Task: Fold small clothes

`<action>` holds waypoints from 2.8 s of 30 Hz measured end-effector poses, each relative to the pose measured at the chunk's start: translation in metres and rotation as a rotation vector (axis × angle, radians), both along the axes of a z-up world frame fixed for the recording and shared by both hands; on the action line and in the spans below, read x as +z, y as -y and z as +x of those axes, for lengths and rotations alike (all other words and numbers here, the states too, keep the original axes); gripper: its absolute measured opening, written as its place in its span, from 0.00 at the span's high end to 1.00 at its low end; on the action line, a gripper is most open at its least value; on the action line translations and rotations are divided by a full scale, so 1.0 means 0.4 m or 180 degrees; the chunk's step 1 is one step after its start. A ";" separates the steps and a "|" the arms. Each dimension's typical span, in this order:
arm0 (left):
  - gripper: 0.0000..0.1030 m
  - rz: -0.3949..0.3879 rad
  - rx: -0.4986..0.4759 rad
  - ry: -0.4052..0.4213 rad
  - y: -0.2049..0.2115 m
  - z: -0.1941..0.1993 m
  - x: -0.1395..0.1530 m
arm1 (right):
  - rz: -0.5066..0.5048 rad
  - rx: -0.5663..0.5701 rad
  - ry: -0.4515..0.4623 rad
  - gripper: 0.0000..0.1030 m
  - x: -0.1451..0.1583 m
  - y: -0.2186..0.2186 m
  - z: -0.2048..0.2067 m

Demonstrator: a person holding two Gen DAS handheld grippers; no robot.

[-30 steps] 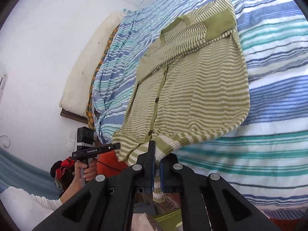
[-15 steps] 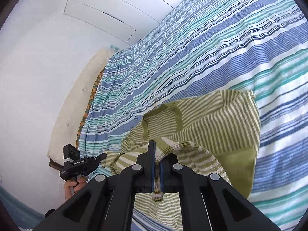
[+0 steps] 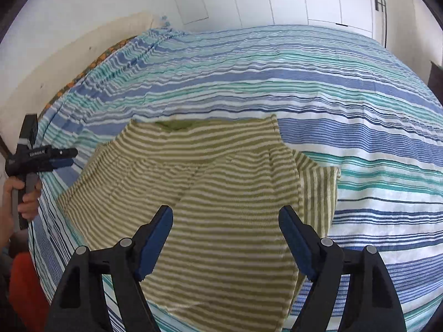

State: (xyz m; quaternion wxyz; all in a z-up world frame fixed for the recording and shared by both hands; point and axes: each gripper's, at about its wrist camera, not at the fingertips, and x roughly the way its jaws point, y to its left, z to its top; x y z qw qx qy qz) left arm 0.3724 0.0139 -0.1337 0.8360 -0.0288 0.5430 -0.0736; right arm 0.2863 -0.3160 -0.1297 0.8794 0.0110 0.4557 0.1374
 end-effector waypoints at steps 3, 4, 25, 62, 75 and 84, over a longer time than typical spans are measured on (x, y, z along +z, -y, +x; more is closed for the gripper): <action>0.41 0.0012 0.0105 -0.0285 -0.069 -0.044 -0.093 | -0.0525 -0.0058 -0.0513 0.34 -0.132 0.032 -0.084; 0.38 -0.0100 0.0253 -0.0272 -0.106 -0.057 -0.080 | -0.0457 -0.0196 -0.0543 0.33 -0.148 0.080 -0.109; 0.91 -0.0717 0.0413 -0.0461 -0.073 -0.083 -0.052 | 0.1642 -0.0947 -0.0637 0.88 -0.095 0.235 -0.143; 0.22 -0.0842 0.0444 -0.0380 -0.110 -0.120 -0.101 | 0.0514 -0.0943 0.0080 0.20 -0.010 0.104 -0.658; 0.95 -0.1226 0.0582 -0.0371 -0.036 -0.116 0.065 | 0.0731 -0.1036 0.0082 0.20 -0.023 0.133 -0.643; 0.95 -0.0939 -0.0344 -0.0160 0.510 -0.183 0.288 | 0.1206 -0.1361 0.0327 0.20 0.013 0.230 -0.684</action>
